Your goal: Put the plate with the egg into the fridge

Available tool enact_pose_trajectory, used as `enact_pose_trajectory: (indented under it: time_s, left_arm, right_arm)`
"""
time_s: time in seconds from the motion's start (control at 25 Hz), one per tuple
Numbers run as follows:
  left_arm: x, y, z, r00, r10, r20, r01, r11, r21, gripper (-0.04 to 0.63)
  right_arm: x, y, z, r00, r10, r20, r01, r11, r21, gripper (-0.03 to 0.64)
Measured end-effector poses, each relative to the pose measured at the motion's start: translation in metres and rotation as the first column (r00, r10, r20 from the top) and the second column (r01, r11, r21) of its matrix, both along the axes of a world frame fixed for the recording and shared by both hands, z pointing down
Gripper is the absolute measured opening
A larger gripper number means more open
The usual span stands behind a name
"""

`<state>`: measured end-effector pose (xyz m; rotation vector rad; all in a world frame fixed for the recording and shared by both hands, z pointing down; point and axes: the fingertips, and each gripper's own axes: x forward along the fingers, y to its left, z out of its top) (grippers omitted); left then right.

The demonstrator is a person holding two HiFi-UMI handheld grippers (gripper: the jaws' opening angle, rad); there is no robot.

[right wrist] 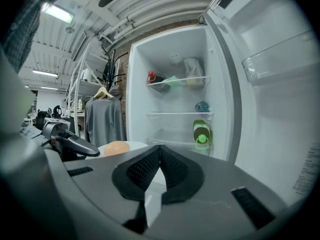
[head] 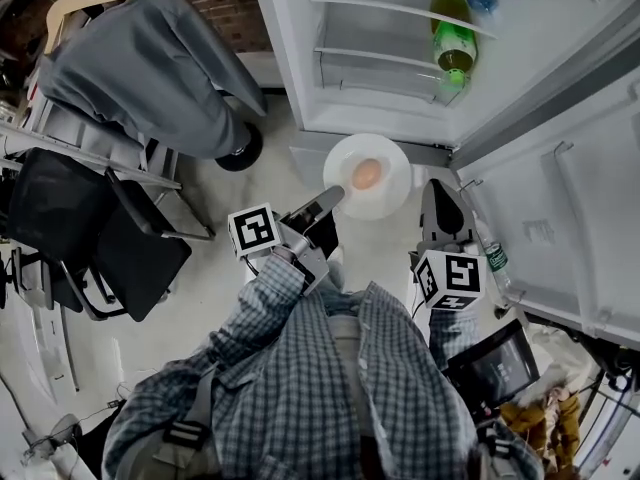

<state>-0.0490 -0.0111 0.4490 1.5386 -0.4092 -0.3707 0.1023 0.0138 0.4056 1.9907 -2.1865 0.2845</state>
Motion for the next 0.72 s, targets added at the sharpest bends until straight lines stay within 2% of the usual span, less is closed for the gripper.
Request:
enact_pose_trajectory:
  time_s: [0.44,0.72]
  left_arm:
    - [0.005,-0.052,0.006,0.999,0.043,0.004,-0.043,0.999,-0.005,0.029]
    - [0.017,-0.074,0.013,0.999,0.041,0.003,-0.041,0.999,-0.015,0.029]
  right_arm:
    - [0.0,-0.036,0.001,0.998,0.06,0.016,-0.059,0.998,-0.031,0.006]
    - [0.007,-0.051,0.007,0.999,0.052,0.005,-0.052,0.998,-0.047,0.006]
